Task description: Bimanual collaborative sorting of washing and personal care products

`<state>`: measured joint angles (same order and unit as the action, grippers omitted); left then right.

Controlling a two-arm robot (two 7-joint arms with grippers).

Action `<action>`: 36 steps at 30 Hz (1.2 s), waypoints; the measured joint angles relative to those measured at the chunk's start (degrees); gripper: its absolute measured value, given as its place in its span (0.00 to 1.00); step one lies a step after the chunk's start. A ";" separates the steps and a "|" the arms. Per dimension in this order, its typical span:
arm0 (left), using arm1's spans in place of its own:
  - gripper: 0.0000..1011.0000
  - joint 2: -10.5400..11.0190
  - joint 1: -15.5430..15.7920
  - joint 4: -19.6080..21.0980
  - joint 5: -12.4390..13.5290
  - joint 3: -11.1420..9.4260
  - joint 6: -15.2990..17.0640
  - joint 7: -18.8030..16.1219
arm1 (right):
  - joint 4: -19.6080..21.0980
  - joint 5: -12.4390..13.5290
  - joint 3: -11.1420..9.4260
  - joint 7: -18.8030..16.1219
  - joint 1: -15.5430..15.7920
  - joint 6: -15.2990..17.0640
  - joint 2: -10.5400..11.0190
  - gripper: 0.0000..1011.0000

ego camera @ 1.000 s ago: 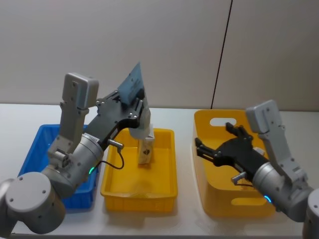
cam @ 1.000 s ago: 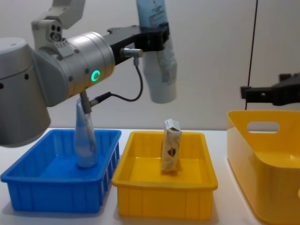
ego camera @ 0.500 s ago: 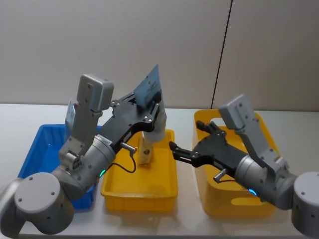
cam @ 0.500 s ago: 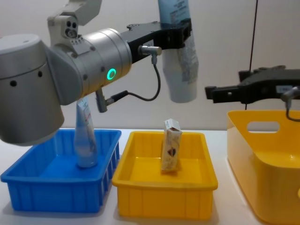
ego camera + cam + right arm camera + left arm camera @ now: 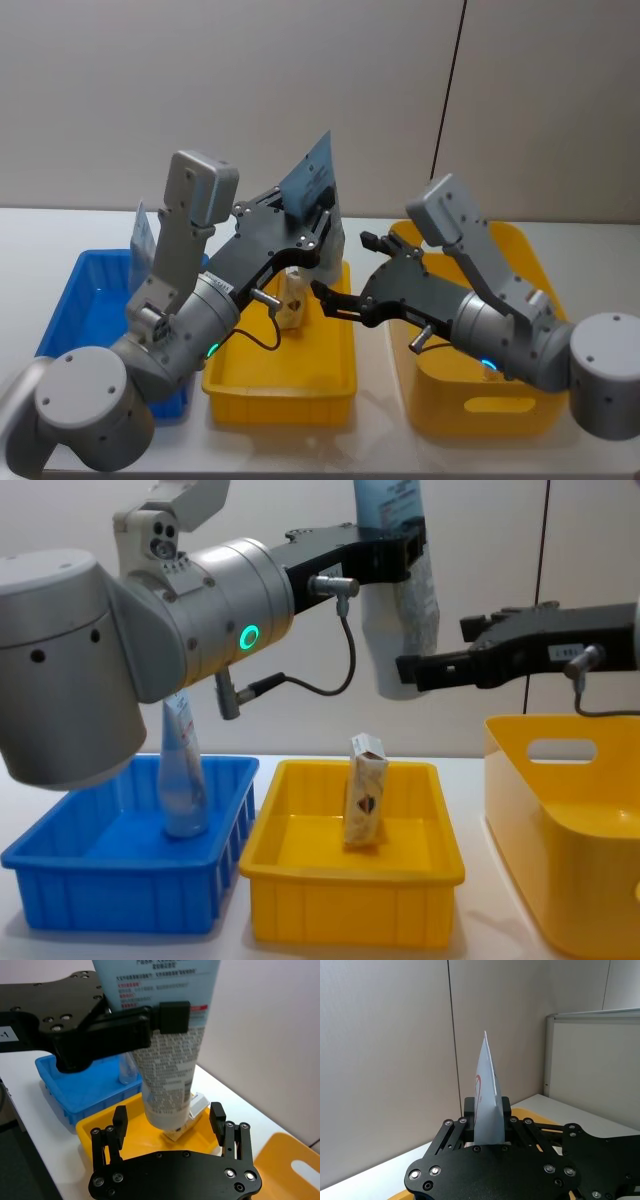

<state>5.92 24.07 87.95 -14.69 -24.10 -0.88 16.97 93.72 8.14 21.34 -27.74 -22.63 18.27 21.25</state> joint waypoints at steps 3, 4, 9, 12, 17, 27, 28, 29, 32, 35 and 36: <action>0.25 0.00 0.01 0.01 -0.01 -0.06 0.01 0.05 | -0.65 0.00 0.48 -0.58 -0.83 -0.27 0.06 0.99; 0.25 0.00 0.01 0.01 -0.02 -0.07 0.01 0.06 | -0.82 0.00 0.61 -0.76 -1.08 -0.36 0.08 0.99; 0.25 0.00 0.03 0.05 -0.05 -0.17 0.04 0.14 | -1.73 0.00 1.25 -1.62 -2.25 -0.77 0.16 0.99; 0.25 0.00 0.05 0.07 -0.05 -0.20 0.06 0.19 | -2.07 0.01 1.53 -2.01 -2.78 -0.94 0.20 0.99; 0.25 0.00 0.06 0.10 -0.05 -0.24 0.08 0.22 | -2.45 0.05 1.86 -2.41 -3.33 -1.11 0.25 0.99; 0.25 0.00 0.06 0.10 -0.06 -0.29 0.08 0.28 | -2.94 0.20 2.25 -2.30 -3.77 -1.59 0.19 0.99; 0.25 0.00 0.06 0.10 -0.05 -0.30 0.08 0.28 | -3.03 0.21 2.30 -2.27 -3.83 -1.70 0.16 0.99; 0.25 0.00 0.06 0.10 -0.05 -0.31 0.08 0.29 | -3.20 0.23 2.40 -2.24 -3.95 -1.85 0.10 0.99; 0.25 0.00 0.06 0.11 -0.05 -0.31 0.08 0.29 | -3.51 0.28 2.59 -2.15 -4.20 -2.12 0.00 0.96; 0.25 0.00 0.05 0.11 -0.05 -0.32 0.08 0.30 | -3.83 0.31 2.82 -2.02 -4.45 -2.41 -0.11 0.91; 0.25 0.00 0.06 0.10 -0.05 -0.32 0.08 0.30 | -3.89 0.32 2.86 -1.99 -4.49 -2.47 -0.14 0.87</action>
<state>5.92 24.12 88.05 -14.74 -24.42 -0.80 17.27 89.83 8.46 24.20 -29.73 -27.12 15.80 21.11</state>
